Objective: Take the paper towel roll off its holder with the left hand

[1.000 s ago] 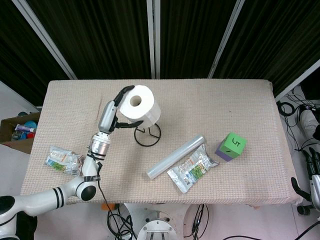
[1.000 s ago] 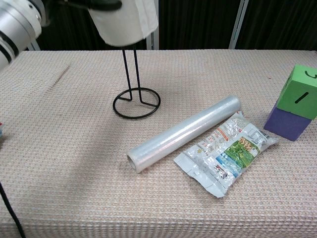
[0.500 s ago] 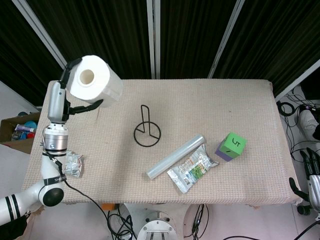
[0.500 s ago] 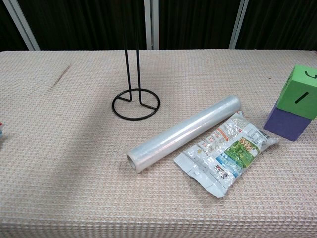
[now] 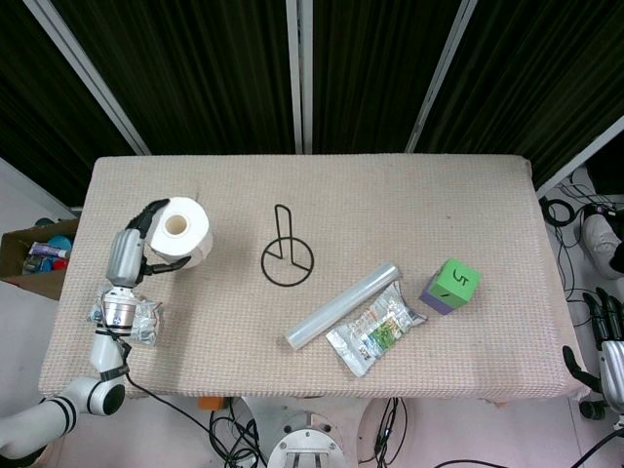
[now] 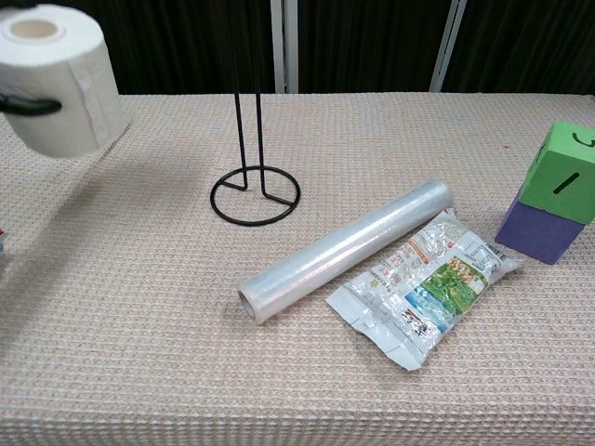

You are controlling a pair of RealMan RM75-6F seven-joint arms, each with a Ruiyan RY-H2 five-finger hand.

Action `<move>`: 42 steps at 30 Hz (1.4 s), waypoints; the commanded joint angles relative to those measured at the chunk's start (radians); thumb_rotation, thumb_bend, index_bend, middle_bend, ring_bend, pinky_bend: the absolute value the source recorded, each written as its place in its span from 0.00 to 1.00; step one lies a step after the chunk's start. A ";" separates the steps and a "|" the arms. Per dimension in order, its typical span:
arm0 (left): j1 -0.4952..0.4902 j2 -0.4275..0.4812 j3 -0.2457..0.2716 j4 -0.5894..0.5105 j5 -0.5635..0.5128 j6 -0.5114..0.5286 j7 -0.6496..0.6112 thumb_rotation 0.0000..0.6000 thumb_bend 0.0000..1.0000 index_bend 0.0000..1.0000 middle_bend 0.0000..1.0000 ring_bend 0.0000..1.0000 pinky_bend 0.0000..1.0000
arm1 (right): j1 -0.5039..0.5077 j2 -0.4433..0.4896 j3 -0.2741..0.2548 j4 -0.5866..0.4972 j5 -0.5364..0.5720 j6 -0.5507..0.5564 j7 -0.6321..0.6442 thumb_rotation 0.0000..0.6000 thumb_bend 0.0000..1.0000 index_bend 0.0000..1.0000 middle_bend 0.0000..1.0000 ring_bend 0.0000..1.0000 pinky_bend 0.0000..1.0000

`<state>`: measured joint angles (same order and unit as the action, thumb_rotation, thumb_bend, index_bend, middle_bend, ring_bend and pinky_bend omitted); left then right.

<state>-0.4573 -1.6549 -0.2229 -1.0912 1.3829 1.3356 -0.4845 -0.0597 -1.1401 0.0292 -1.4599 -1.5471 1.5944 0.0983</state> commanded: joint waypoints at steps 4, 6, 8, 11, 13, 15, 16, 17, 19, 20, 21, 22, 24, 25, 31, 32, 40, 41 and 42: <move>0.027 -0.147 0.093 0.233 0.049 -0.026 -0.121 1.00 0.16 0.19 0.40 0.37 0.26 | 0.002 -0.001 -0.002 -0.003 -0.004 -0.002 -0.006 1.00 0.30 0.00 0.00 0.00 0.00; 0.030 -0.162 0.096 0.268 0.049 -0.031 -0.139 1.00 0.16 0.18 0.39 0.37 0.26 | 0.001 -0.001 -0.002 -0.004 -0.004 -0.002 -0.008 1.00 0.30 0.00 0.00 0.00 0.00; 0.032 -0.166 0.107 0.289 0.058 -0.035 -0.155 1.00 0.16 0.11 0.35 0.33 0.26 | 0.001 -0.001 -0.001 -0.003 -0.002 -0.001 -0.007 1.00 0.30 0.00 0.00 0.00 0.00; 0.033 -0.158 0.129 0.304 0.082 -0.039 -0.176 1.00 0.11 0.00 0.10 0.12 0.20 | 0.000 -0.002 -0.001 -0.003 -0.002 0.000 -0.008 1.00 0.30 0.00 0.00 0.00 0.00; 0.037 -0.163 0.126 0.314 0.091 -0.011 -0.191 0.96 0.08 0.00 0.01 0.04 0.17 | 0.000 -0.004 -0.002 -0.002 -0.003 0.001 -0.009 1.00 0.30 0.00 0.00 0.00 0.00; 0.042 -0.163 0.123 0.315 0.095 0.010 -0.203 0.82 0.06 0.00 0.00 0.01 0.16 | 0.000 -0.006 -0.003 -0.001 -0.005 0.002 -0.010 1.00 0.30 0.00 0.00 0.00 0.00; 0.043 -0.161 0.122 0.313 0.098 0.020 -0.205 0.78 0.05 0.00 0.00 0.01 0.16 | 0.000 -0.007 -0.003 -0.001 -0.005 0.002 -0.010 1.00 0.30 0.00 0.00 0.00 0.00; 0.046 -0.156 0.123 0.309 0.104 0.033 -0.202 0.75 0.05 0.00 0.00 0.01 0.16 | 0.000 -0.008 -0.003 -0.001 -0.005 0.002 -0.010 1.00 0.30 0.00 0.00 0.00 0.00; 0.053 -0.141 0.127 0.293 0.116 0.058 -0.200 0.75 0.05 0.00 0.00 0.00 0.15 | 0.000 -0.009 -0.002 0.001 -0.005 0.003 -0.009 1.00 0.30 0.00 0.00 0.00 0.00; 0.058 -0.131 0.129 0.283 0.123 0.076 -0.196 0.75 0.05 0.00 0.00 0.00 0.15 | 0.000 -0.009 -0.002 0.001 -0.005 0.004 -0.008 1.00 0.30 0.00 0.00 0.00 0.00; 0.068 -0.116 0.132 0.268 0.134 0.105 -0.188 0.76 0.05 0.00 0.00 0.00 0.15 | -0.001 -0.009 -0.002 0.002 -0.006 0.004 -0.007 1.00 0.30 0.00 0.00 0.00 0.00; 0.077 -0.102 0.136 0.255 0.142 0.129 -0.180 0.76 0.04 0.00 0.00 0.00 0.14 | -0.001 -0.009 -0.002 0.002 -0.006 0.005 -0.007 1.00 0.30 0.00 0.00 0.00 0.00; 0.106 -0.060 0.148 0.215 0.163 0.191 -0.148 0.75 0.04 0.00 0.00 0.00 0.14 | -0.001 -0.009 -0.002 0.003 -0.006 0.006 -0.005 1.00 0.30 0.00 0.00 0.00 0.00; 0.122 -0.035 0.157 0.192 0.174 0.219 -0.126 0.75 0.04 0.00 0.00 0.00 0.14 | -0.001 -0.009 -0.002 0.005 -0.006 0.006 -0.005 1.00 0.30 0.00 0.00 0.00 0.00; 0.275 0.244 0.287 -0.082 0.250 0.346 0.292 0.75 0.05 0.00 0.00 0.00 0.15 | -0.001 -0.018 -0.004 0.018 -0.002 -0.001 -0.005 1.00 0.30 0.00 0.00 0.00 0.00; 0.310 0.308 0.320 -0.162 0.252 0.352 0.406 0.75 0.05 0.00 0.00 0.00 0.15 | 0.000 -0.022 -0.004 0.021 -0.001 -0.005 -0.007 1.00 0.30 0.00 0.00 0.00 0.00; 0.453 0.474 0.422 -0.404 0.236 0.376 0.678 0.44 0.03 0.00 0.00 0.00 0.15 | 0.007 -0.045 -0.020 0.024 -0.030 -0.008 -0.059 1.00 0.30 0.00 0.00 0.00 0.00; 0.458 0.476 0.424 -0.399 0.240 0.374 0.681 0.43 0.02 0.00 0.00 0.00 0.15 | 0.007 -0.048 -0.022 0.023 -0.033 -0.010 -0.067 1.00 0.30 0.00 0.00 0.00 0.00; 0.462 0.476 0.426 -0.392 0.246 0.371 0.680 0.43 0.02 0.00 0.00 0.00 0.15 | 0.007 -0.049 -0.025 0.020 -0.036 -0.011 -0.074 1.00 0.30 0.00 0.00 0.00 0.00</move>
<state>-0.0384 -1.2156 0.1544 -1.4701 1.6115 1.6848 0.1591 -0.0535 -1.1858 0.0085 -1.4370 -1.5778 1.5848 0.0322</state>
